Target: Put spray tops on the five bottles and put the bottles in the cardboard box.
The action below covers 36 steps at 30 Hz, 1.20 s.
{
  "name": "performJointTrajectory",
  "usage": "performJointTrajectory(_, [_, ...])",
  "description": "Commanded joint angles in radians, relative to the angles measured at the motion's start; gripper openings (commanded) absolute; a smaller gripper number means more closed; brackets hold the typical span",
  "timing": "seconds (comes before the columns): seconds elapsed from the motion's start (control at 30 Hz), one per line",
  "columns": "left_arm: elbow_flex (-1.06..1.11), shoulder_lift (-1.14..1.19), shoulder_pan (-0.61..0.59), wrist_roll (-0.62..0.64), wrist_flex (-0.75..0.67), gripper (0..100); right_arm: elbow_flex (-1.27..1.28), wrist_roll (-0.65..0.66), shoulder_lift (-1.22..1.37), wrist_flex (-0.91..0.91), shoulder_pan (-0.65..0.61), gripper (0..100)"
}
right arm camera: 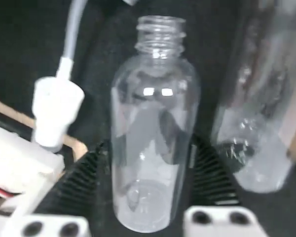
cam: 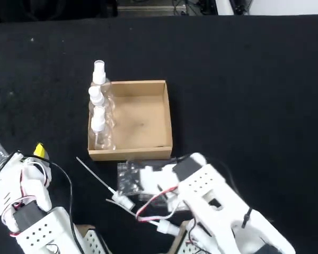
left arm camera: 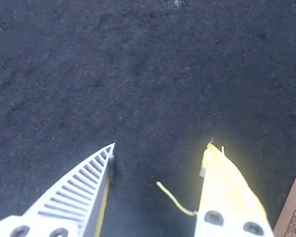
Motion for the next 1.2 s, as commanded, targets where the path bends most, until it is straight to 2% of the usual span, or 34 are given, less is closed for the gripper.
performJointTrajectory(0.0, [-0.015,-0.009,-0.004,-0.003,-0.023,25,-0.039,0.071,0.001,0.084,0.170,3.0])
performJointTrajectory(0.17, [-0.015,-0.009,-0.002,-0.005,-0.023,25,-0.223,0.210,0.001,0.264,0.422,3.0])
performJointTrajectory(0.3, [-0.015,-0.009,-0.008,-0.005,-0.023,25,-0.325,0.284,0.007,0.264,0.727,6.9])
performJointTrajectory(0.4, [-0.015,-0.009,-0.007,-0.005,-0.023,25,-0.331,0.318,0.008,0.138,0.979,12.1])
performJointTrajectory(0.47, [-0.015,-0.009,-0.002,-0.005,-0.023,25,-0.320,0.318,0.012,0.032,1.126,11.6])
performJointTrajectory(0.6, [-0.015,-0.009,-0.002,-0.005,-0.023,25,-0.294,0.279,0.104,-0.176,1.329,10.6])
performJointTrajectory(0.7, [-0.015,-0.009,-0.002,-0.005,-0.023,25,-0.308,0.158,0.255,-0.325,1.384,10.7])
performJointTrajectory(0.8, [-0.015,-0.009,-0.002,-0.005,-0.023,25,-0.360,0.109,0.417,-0.344,1.382,14.2])
performJointTrajectory(0.97, [-0.013,-0.009,-0.004,-0.005,-0.023,25,-0.549,0.106,0.567,-0.167,1.341,32.0])
performJointTrajectory(1.17, [-0.013,-0.009,-0.004,-0.005,-0.023,25,-0.808,0.104,0.651,0.052,1.320,33.6])
